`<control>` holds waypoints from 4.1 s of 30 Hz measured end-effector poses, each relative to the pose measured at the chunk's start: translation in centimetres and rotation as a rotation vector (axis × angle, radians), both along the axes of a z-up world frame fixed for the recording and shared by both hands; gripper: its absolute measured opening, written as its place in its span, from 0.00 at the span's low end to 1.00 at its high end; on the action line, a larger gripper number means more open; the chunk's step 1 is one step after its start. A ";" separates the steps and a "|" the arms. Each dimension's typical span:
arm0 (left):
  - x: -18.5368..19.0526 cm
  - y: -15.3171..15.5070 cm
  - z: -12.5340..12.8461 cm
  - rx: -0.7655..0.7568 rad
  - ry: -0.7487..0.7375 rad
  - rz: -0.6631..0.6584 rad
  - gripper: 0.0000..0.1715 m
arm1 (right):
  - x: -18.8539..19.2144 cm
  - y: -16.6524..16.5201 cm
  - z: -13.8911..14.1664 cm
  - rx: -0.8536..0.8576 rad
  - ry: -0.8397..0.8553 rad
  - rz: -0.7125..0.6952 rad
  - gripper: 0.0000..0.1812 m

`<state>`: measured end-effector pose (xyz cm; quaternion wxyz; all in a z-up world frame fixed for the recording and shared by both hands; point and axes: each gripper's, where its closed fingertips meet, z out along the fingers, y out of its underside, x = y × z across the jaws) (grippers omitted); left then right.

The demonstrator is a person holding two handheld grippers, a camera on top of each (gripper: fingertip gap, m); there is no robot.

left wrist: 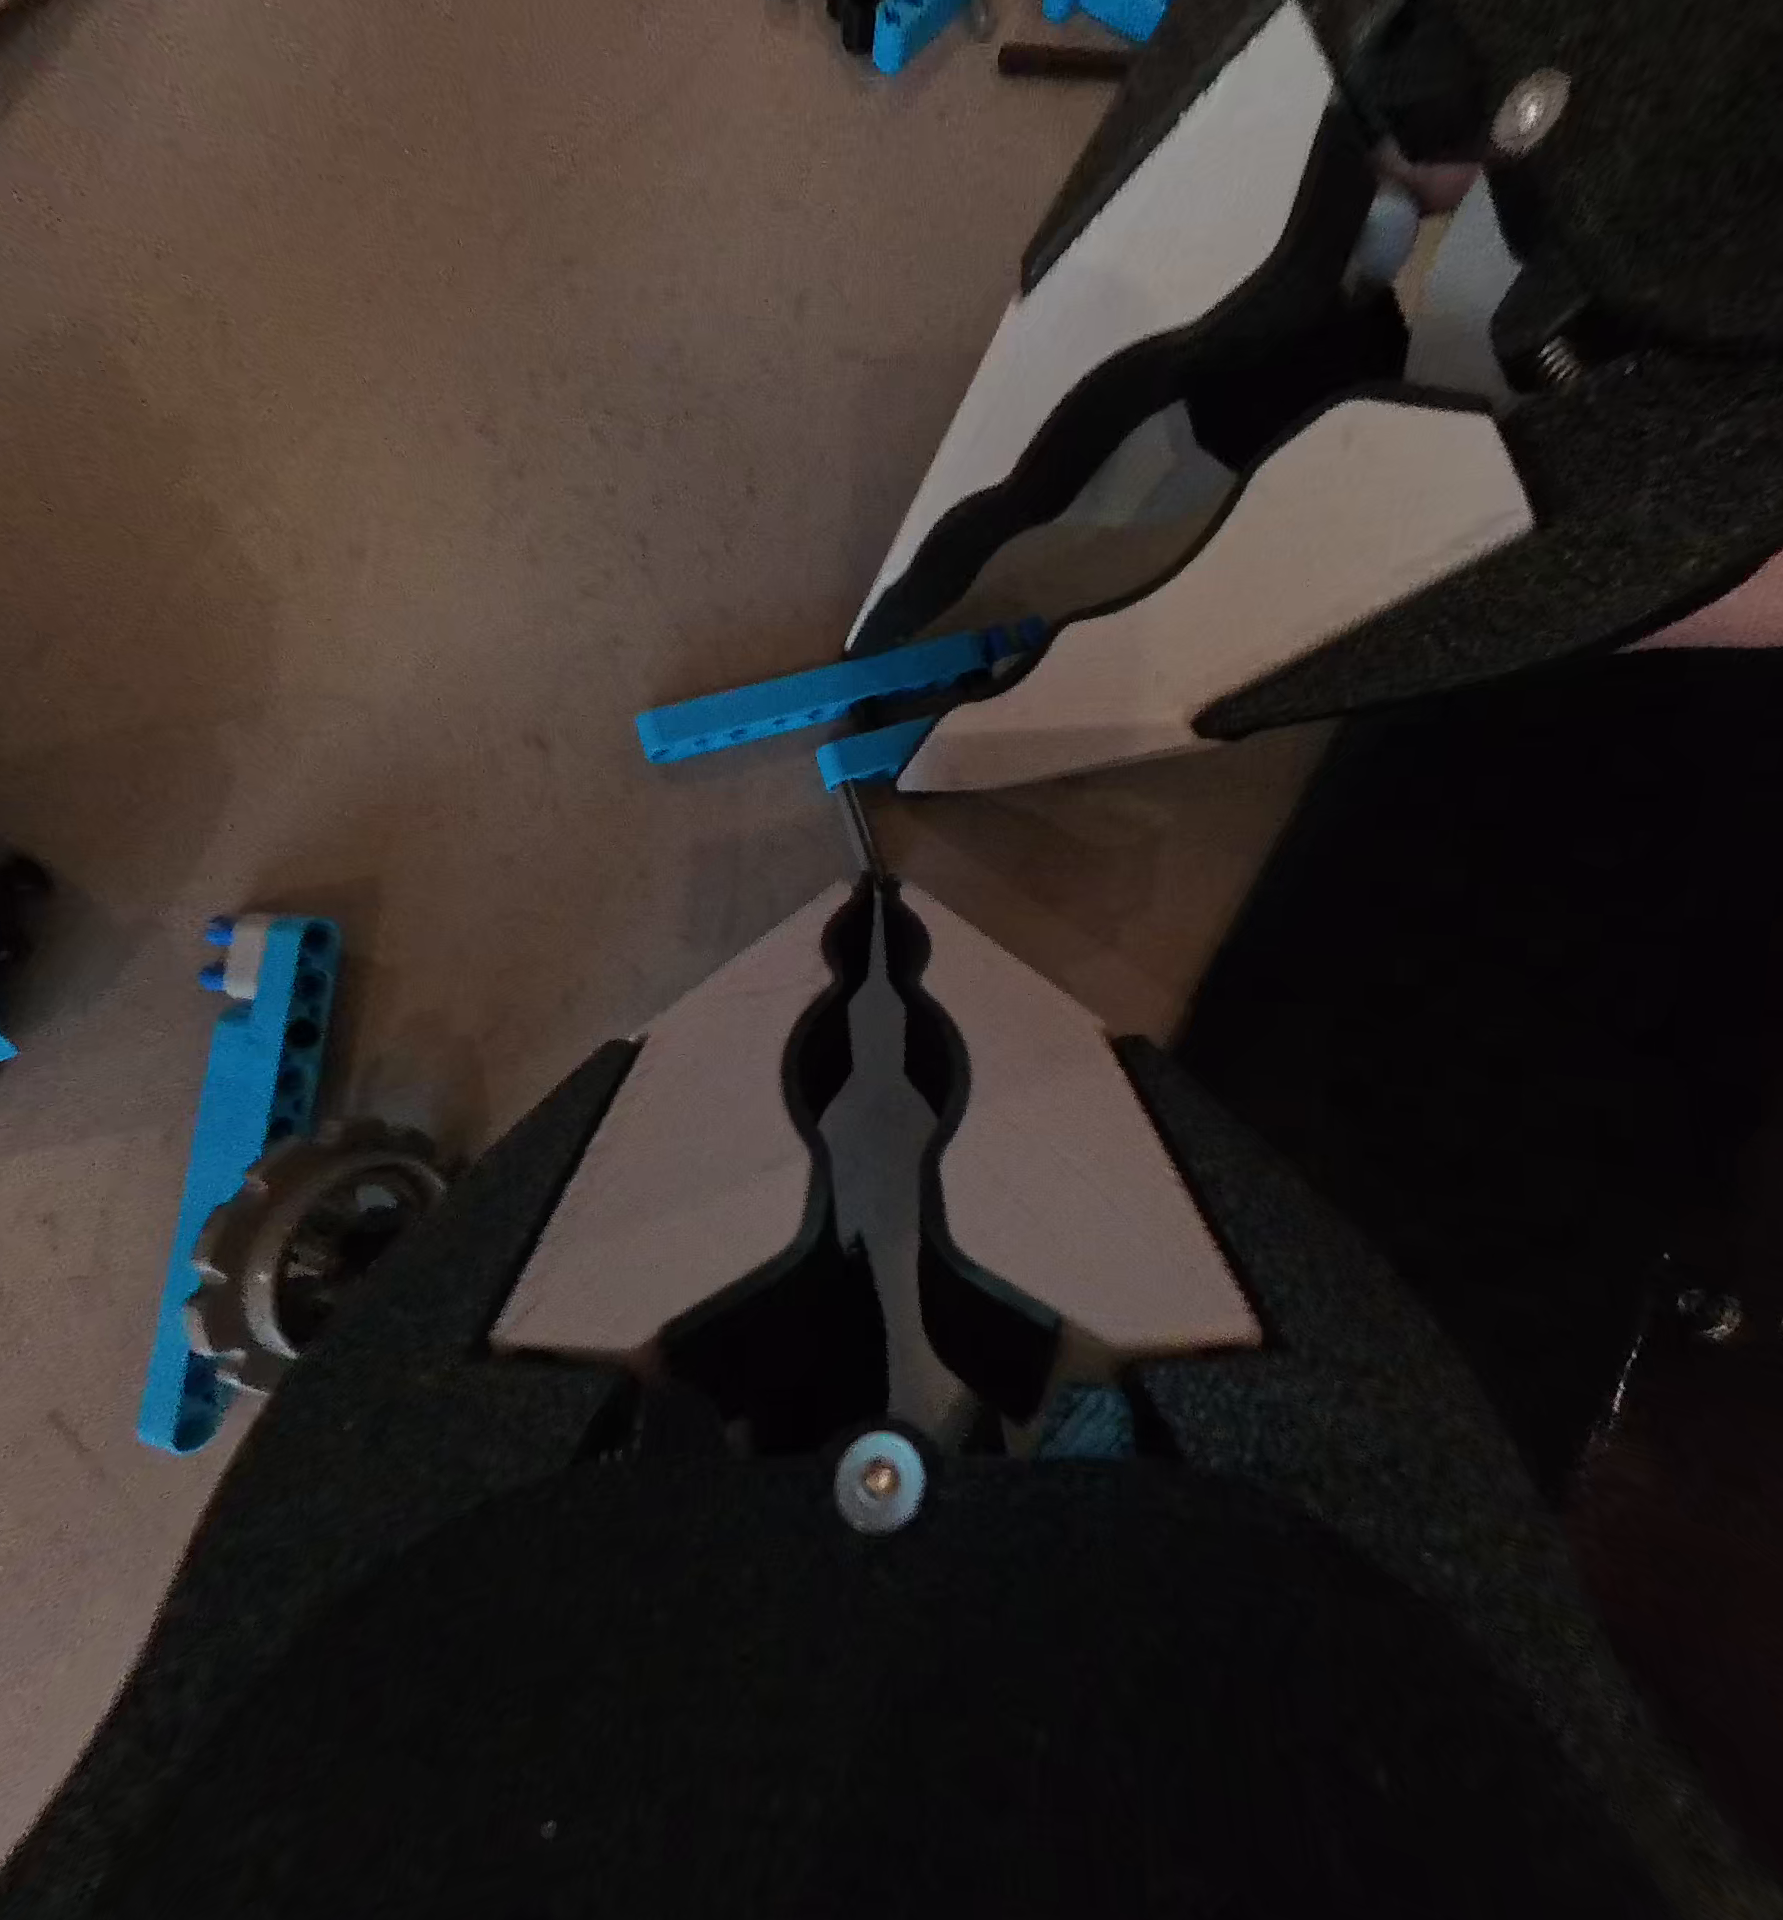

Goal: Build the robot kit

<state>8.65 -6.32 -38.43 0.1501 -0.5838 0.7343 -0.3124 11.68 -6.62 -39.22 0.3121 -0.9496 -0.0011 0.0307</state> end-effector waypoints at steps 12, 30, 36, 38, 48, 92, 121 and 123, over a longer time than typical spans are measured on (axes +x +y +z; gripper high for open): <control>1.7 0.6 0.3 0.054 -0.028 -0.047 0.09 | 0.1 -2.0 0.6 0.020 -0.049 0.068 0.22; 0.7 -0.9 -0.7 0.097 0.012 -0.456 0.22 | -2.2 -1.9 0.3 0.075 0.036 0.519 0.13; 0.8 -0.8 -0.7 0.065 -0.043 -0.375 0.16 | -1.7 -1.3 0.5 0.141 -0.030 0.584 0.12; 0.7 -0.8 -0.7 0.063 -0.062 -0.355 0.15 | -1.7 -1.3 0.5 0.152 -0.026 0.596 0.12; 0.4 -1.0 -0.2 -0.002 -0.043 -0.290 0.22 | -2.3 -1.7 0.3 0.170 0.037 0.649 0.18; -1.4 -1.5 -0.5 0.007 0.024 -0.345 0.18 | -2.7 -1.7 0.2 0.198 0.041 0.765 0.13; -1.1 -1.9 -0.6 0.033 0.126 -0.292 0.13 | -3.0 -1.8 0.1 0.199 0.080 0.788 0.13; -1.1 -1.9 -0.6 0.050 0.118 -0.269 0.14 | -3.0 -1.8 0.1 0.211 0.047 0.799 0.13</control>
